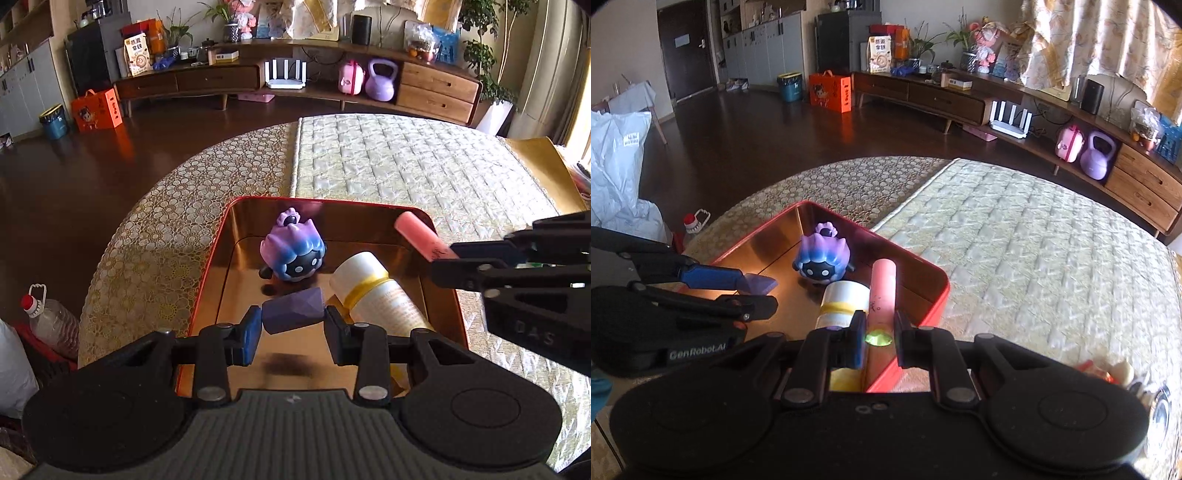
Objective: Organize rigid objects
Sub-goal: 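Carry the purple block with the left tool while the right tool carries the pink stick to the box, then open the left tool to drop the purple block while the right tool releases the pink stick into the box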
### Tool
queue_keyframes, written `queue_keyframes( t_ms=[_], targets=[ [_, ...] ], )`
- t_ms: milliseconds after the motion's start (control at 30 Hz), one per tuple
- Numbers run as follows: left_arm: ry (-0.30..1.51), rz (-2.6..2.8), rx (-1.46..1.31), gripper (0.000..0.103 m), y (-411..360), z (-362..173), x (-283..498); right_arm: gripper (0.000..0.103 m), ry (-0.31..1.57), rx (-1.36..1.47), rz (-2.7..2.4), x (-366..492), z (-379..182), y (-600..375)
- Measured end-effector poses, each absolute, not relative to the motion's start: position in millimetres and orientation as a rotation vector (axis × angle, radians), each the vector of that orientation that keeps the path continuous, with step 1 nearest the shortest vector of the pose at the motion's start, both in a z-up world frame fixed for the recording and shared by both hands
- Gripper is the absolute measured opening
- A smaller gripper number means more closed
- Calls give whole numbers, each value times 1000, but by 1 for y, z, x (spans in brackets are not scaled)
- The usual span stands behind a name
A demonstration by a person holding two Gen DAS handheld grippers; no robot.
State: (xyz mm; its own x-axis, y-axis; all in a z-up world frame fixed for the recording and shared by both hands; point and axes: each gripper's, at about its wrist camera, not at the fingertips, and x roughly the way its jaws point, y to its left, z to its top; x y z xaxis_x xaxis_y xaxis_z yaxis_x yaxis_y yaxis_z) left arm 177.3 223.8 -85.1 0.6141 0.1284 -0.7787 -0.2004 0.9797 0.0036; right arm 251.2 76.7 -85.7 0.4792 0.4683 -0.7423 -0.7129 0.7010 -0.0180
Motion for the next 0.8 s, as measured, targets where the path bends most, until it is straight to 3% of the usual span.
queue_keyframes(
  t_ms=[800],
  targets=[
    [978,205,-71,36,238,-117,220,15,848,-455,770,272,-123,116]
  ],
)
